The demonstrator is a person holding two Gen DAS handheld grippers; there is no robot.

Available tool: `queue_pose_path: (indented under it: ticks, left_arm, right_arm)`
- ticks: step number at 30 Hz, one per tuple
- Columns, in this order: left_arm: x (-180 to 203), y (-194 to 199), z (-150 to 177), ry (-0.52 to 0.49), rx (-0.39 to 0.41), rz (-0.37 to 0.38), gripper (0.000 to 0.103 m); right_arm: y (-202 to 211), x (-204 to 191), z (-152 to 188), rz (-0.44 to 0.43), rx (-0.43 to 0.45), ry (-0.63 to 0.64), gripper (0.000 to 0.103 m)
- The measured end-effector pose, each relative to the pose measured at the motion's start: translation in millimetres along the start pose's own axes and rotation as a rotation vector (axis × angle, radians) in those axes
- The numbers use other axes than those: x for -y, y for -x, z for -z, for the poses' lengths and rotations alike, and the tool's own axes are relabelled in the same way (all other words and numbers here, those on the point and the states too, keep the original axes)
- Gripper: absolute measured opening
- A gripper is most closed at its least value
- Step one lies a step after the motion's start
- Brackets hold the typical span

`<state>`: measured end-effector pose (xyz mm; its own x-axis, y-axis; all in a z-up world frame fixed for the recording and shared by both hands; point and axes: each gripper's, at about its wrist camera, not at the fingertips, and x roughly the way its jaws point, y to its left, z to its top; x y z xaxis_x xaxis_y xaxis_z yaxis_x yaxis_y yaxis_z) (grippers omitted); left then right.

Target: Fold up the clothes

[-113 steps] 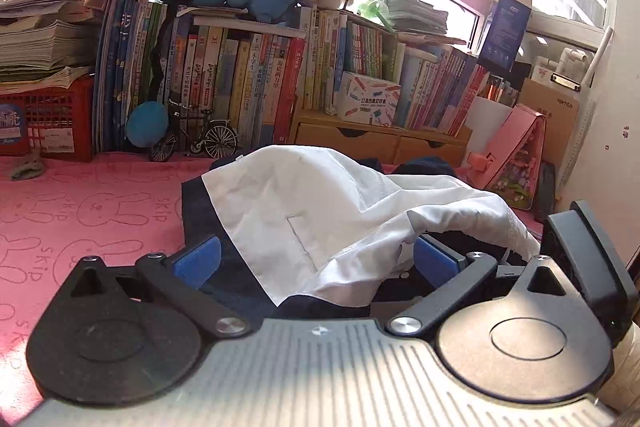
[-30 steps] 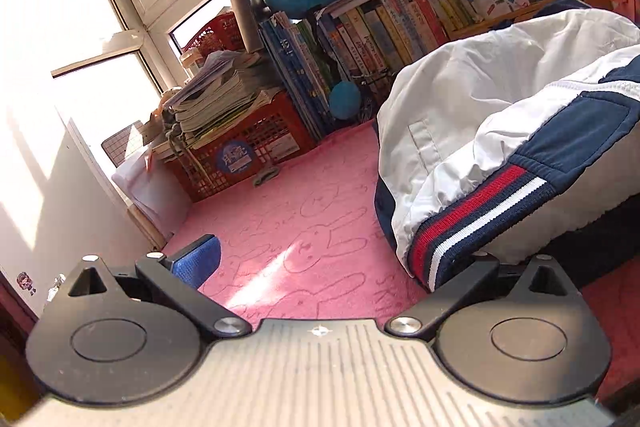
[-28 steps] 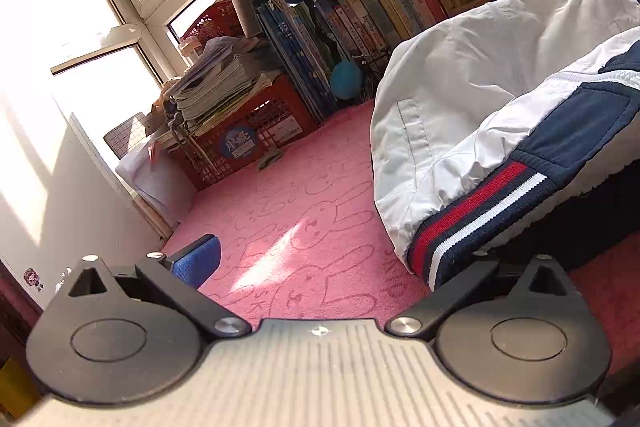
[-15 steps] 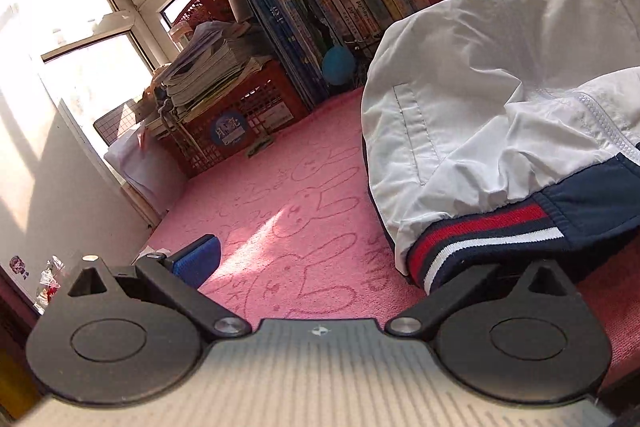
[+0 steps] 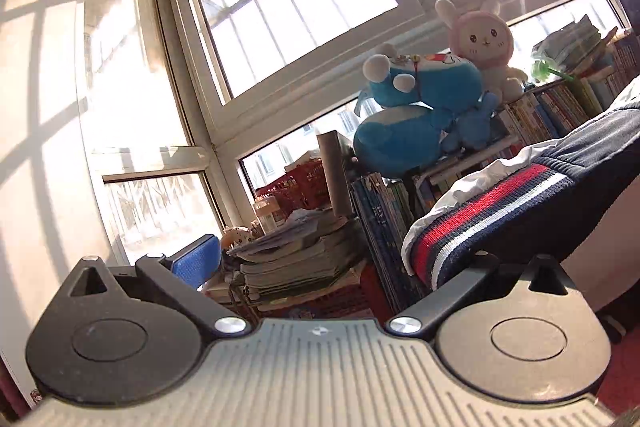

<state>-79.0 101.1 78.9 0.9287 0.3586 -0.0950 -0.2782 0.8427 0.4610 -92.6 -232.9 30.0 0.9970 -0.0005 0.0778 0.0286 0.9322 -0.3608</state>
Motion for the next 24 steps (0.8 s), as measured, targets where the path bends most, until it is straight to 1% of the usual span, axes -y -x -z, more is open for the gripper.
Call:
queue_pose_path:
  ticks: [1, 2, 3, 5, 8, 10, 14, 19, 20, 22, 24]
  left_arm:
    - [9, -2, 21, -0.030, -0.100, 0.079, 0.103]
    - [17, -2, 39, -0.042, -0.170, 0.122, 0.103]
    - [26, -1, 56, -0.051, -0.235, 0.160, 0.103]
    - [46, 4, 85, -0.084, -0.331, 0.193, 0.103]
    - [55, 14, 103, -0.087, -0.357, 0.192, 0.103]
    - [57, 20, 109, -0.081, -0.368, 0.194, 0.103]
    - [49, 33, 101, -0.091, -0.368, 0.211, 0.103]
    - [47, 41, 109, -0.116, -0.395, 0.262, 0.103]
    - [48, 42, 110, -0.109, -0.384, 0.254, 0.103]
    - [50, 42, 105, -0.113, -0.398, 0.250, 0.103]
    - [46, 44, 98, -0.107, -0.420, 0.279, 0.103]
  right_arm:
    - [4, -2, 12, -0.030, -0.057, 0.022, 0.045]
    - [7, -3, 25, -0.060, -0.115, 0.043, 0.045]
    - [11, -5, 37, -0.090, -0.172, 0.065, 0.045]
    - [19, -8, 62, -0.149, -0.287, 0.108, 0.045]
    - [30, -13, 98, -0.239, -0.459, 0.173, 0.047]
    - [33, -11, 104, -0.245, -0.481, 0.157, 0.049]
    - [39, -9, 101, -0.269, -0.492, 0.160, 0.051]
    - [49, 7, 99, -0.318, -0.525, 0.150, 0.063]
    - [49, 7, 100, -0.324, -0.531, 0.135, 0.063]
    - [51, 8, 100, -0.336, -0.545, 0.107, 0.062]
    - [54, 12, 96, -0.364, -0.551, 0.070, 0.060]
